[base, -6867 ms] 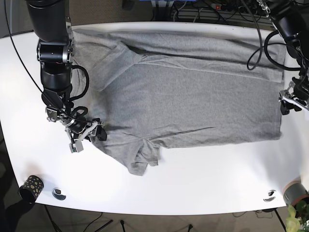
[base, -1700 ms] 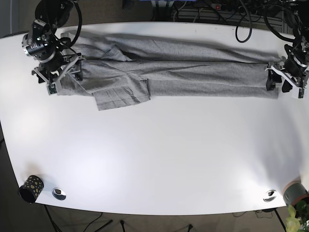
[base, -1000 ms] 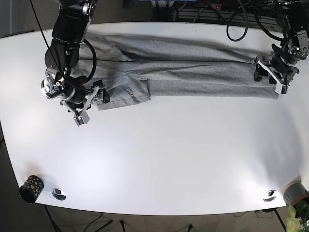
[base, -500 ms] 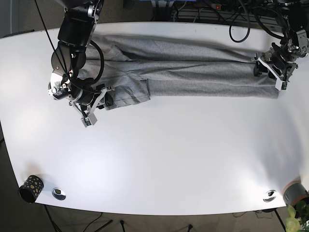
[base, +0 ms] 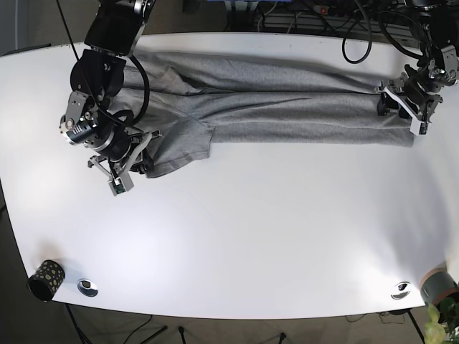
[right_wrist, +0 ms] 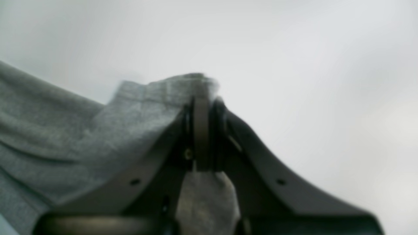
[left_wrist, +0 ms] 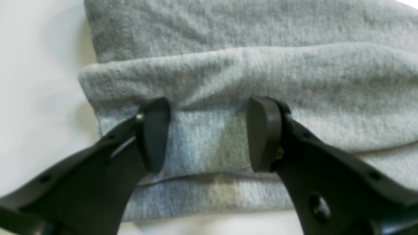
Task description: Fold the T-shirt properly
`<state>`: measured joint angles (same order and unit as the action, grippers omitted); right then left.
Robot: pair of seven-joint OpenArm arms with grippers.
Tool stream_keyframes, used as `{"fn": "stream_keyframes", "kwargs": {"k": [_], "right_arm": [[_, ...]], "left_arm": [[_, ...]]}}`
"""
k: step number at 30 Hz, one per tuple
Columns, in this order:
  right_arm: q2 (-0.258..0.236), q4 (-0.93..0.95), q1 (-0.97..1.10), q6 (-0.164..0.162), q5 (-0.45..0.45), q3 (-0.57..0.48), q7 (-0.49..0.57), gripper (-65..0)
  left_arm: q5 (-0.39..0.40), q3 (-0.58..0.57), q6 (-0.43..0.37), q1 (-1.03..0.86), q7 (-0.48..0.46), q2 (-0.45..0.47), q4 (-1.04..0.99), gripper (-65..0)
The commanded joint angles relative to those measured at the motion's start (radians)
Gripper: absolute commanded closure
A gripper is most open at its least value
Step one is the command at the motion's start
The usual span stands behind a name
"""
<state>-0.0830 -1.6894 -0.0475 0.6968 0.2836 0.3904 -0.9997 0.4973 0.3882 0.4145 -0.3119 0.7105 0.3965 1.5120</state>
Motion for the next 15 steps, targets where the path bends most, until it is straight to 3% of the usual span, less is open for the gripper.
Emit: {"fn": "stream_keyframes", "kwargs": {"k": [1, 7, 15], "right_arm": [[0.009, -0.119, 0.031, 0.001, 0.006, 0.017, 0.014, 0.0], [0.012, -0.272, 0.163, 0.001, 0.006, 0.018, 0.014, 0.0], [0.013, -0.277, 0.274, 0.001, 0.006, 0.072, 0.015, 0.0]], "left_arm": [[-0.004, 0.004, -0.001, 0.001, 0.013, 0.015, 0.003, -34.6], [-0.004, 0.005, -0.001, 0.001, 0.013, 0.015, 0.003, -34.6], [-0.005, 0.004, -0.001, 0.003, 0.013, 0.015, 0.002, -34.6]]}}
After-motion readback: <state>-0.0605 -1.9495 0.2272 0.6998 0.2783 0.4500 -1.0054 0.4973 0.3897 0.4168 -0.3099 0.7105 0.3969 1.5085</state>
